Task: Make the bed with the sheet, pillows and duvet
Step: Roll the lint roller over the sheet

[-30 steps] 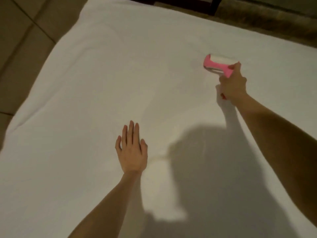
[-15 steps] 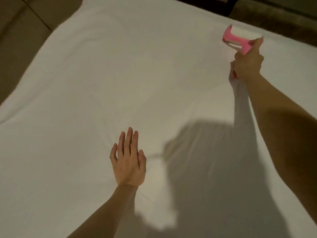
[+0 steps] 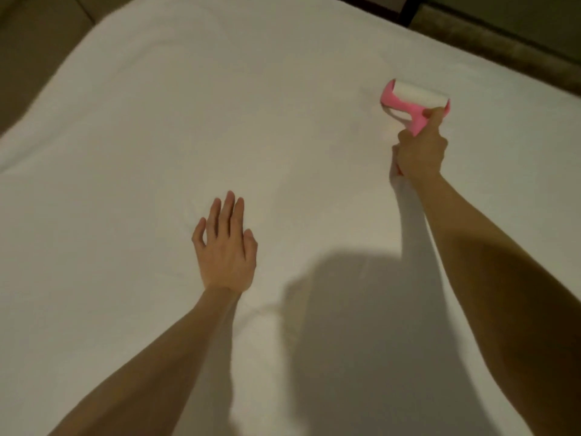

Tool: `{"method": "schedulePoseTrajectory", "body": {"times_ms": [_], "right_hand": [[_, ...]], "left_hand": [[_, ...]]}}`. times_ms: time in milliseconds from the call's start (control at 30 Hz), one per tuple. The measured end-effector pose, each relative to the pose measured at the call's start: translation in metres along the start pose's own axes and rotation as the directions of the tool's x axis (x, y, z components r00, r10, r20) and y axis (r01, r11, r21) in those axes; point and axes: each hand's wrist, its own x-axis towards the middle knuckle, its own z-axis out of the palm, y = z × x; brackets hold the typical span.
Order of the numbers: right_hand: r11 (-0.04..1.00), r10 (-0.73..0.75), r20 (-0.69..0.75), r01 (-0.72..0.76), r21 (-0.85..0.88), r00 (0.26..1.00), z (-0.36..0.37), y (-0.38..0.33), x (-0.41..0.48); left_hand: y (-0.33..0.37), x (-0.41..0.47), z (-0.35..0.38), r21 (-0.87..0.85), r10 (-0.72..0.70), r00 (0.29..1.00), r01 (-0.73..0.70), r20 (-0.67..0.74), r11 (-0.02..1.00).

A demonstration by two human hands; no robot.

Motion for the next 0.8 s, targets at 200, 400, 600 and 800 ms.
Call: {"method": "schedulePoseTrajectory", "body": {"times_ms": [200,400,600,800], "right_hand": [[0.999,-0.034,0.015,0.034,-0.009,0.999,-0.01,0.041,-0.079],[1.0,0.01,0.036,-0.009,-0.025,0.999,-0.021,0.077,-0.153],[0.996,0.052,0.099,-0.043,-0.084,0.994,-0.041,0.102,-0.229],[0.984,0.093,0.15,-0.068,-0.162,0.984,-0.063,0.121,-0.304]], "left_hand": [[0.001,-0.003,-0.008,0.0,0.039,0.999,-0.039,-0.019,0.999],[-0.004,-0.008,-0.015,0.026,0.075,0.993,-0.077,0.089,0.997],[-0.038,-0.069,-0.035,0.108,0.281,0.941,-0.304,0.187,0.947],[-0.063,-0.145,-0.047,0.038,0.245,0.941,-0.26,0.233,0.965]]}}
